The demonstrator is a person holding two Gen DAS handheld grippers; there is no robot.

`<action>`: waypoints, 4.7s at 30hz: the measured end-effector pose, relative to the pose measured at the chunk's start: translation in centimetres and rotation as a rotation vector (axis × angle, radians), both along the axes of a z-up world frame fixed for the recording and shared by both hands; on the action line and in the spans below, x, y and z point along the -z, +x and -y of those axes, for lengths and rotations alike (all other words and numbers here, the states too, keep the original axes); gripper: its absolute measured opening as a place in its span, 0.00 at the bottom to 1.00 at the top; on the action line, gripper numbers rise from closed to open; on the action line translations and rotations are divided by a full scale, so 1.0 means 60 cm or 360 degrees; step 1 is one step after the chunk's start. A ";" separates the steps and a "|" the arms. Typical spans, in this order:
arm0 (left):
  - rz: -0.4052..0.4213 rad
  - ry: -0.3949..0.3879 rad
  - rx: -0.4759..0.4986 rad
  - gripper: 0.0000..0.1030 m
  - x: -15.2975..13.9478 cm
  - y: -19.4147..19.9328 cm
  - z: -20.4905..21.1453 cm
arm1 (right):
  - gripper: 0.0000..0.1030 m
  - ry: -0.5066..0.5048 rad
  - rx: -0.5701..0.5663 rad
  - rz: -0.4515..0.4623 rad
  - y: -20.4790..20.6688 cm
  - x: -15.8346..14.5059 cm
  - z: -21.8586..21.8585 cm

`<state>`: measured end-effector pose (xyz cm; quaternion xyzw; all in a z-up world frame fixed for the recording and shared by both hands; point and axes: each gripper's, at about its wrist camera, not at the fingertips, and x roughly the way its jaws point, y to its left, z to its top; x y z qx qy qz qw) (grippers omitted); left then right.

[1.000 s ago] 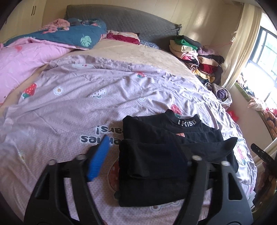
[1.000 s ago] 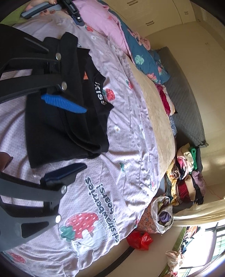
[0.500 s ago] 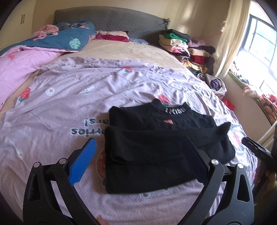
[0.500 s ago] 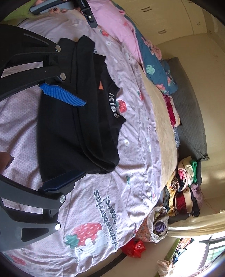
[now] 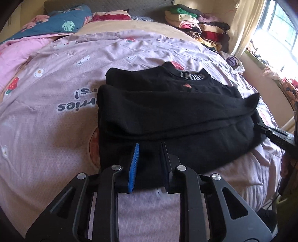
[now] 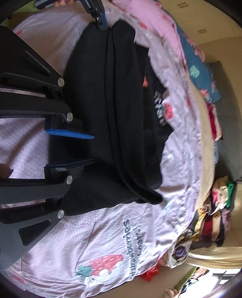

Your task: Fold small clothes

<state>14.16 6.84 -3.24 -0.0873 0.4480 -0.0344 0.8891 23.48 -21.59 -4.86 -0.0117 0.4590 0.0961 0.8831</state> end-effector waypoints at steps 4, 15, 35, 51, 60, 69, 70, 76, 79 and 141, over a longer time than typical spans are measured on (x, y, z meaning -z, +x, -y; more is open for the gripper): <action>0.0016 -0.0001 -0.0033 0.15 0.004 0.034 -0.011 | 0.20 0.0033 0.0030 -0.0016 0.037 0.019 0.002; 0.0061 -0.0015 -0.0184 0.25 -0.003 0.142 -0.042 | 0.20 0.0061 0.0082 0.0002 0.139 0.014 0.002; 0.0218 -0.0403 -0.0544 0.63 -0.019 0.122 -0.160 | 0.59 0.0026 0.0253 0.0033 0.210 0.019 0.095; 0.0168 -0.0205 -0.0375 0.03 -0.010 0.146 -0.130 | 0.06 0.0193 0.0276 0.0212 0.194 -0.026 0.104; 0.0177 -0.0127 -0.0403 0.03 -0.016 0.169 -0.131 | 0.06 0.0235 0.0349 0.0220 0.217 -0.028 0.106; 0.0126 -0.0082 -0.0425 0.08 -0.006 0.169 -0.128 | 0.13 0.0168 0.0409 0.0167 0.212 -0.001 0.102; 0.0123 -0.0084 -0.0425 0.10 -0.008 0.168 -0.128 | 0.14 0.0166 0.0409 0.0167 0.209 -0.002 0.102; 0.0130 -0.0070 -0.0402 0.30 -0.018 0.158 -0.120 | 0.42 0.0245 0.0407 0.0155 0.171 -0.012 0.115; 0.0139 -0.0073 -0.0384 0.34 -0.028 0.145 -0.114 | 0.51 0.0287 0.0361 0.0146 0.151 -0.017 0.114; -0.0095 -0.0262 -0.0187 0.14 0.025 -0.004 -0.071 | 0.17 0.0396 0.0373 -0.0047 -0.032 0.018 0.160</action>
